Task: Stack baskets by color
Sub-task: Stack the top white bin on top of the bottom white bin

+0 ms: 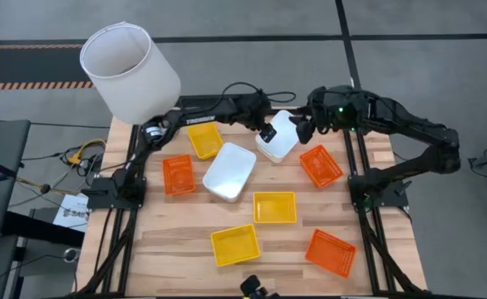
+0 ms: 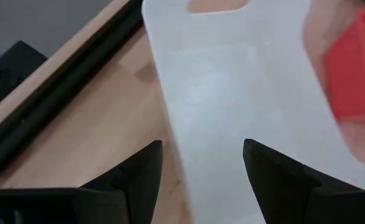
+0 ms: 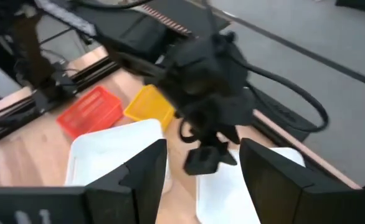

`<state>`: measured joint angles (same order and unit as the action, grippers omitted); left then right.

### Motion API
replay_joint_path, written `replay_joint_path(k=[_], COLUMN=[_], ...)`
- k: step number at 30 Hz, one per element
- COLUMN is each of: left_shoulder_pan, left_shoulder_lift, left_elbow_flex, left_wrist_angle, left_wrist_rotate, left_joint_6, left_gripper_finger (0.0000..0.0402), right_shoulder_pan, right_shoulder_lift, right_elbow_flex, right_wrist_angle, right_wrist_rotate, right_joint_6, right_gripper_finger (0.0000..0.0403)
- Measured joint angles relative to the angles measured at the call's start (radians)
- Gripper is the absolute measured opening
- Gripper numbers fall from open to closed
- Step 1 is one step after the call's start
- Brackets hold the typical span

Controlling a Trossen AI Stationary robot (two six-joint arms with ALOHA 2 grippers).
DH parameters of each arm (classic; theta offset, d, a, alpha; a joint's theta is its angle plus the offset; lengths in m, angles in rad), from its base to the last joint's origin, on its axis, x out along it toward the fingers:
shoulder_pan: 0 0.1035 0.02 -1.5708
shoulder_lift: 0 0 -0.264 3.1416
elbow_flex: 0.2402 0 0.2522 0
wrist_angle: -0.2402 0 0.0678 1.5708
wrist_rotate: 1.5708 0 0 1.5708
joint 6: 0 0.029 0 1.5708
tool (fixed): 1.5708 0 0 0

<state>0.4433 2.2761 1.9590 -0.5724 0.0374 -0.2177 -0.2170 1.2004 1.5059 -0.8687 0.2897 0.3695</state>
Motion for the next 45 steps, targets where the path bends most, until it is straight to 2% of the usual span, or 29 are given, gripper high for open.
replay_joint_path(k=[4, 6, 13, 20, 32, 40, 45], left_shoulder_pan=[0.000, 0.006, 0.002, 0.002, 0.002, 0.000, 0.003], left_shoulder_lift=[0.014, 0.021, 0.035, 0.035, -0.019, -0.127, -0.248], left_elbow_flex=[0.007, 0.003, 0.008, 0.008, 0.006, 0.007, 0.007], left_wrist_angle=[0.021, -0.005, 0.002, -0.025, -0.080, -0.078, -0.176], left_wrist_rotate=[-0.057, -0.031, -0.064, 0.009, 0.144, 0.136, 0.106], left_joint_6=[-0.002, -0.004, 0.033, 0.022, -0.083, -0.124, -0.135], left_gripper_finger=[0.0206, 0.0193, 0.0103, 0.0011, 0.0000, 0.0000, 0.0000], right_shoulder_pan=[0.048, 0.065, 0.110, 0.112, 0.112, 0.112, 0.112], right_shoulder_lift=[-0.002, -0.006, -0.010, -0.010, -0.010, -0.012, -0.031], right_elbow_flex=[0.000, 0.000, 0.000, 0.000, 0.000, 0.000, 0.020], right_wrist_angle=[0.003, 0.003, 0.026, 0.038, 0.039, 0.037, 0.038], right_wrist_rotate=[0.001, 0.000, 0.001, 0.003, 0.003, 0.002, 0.018], right_joint_6=[0.033, 0.047, 0.049, 0.044, 0.041, 0.022, 0.036], right_gripper_finger=[0.0226, 0.0226, 0.0226, 0.0226, 0.0226, 0.0226, 0.0226])
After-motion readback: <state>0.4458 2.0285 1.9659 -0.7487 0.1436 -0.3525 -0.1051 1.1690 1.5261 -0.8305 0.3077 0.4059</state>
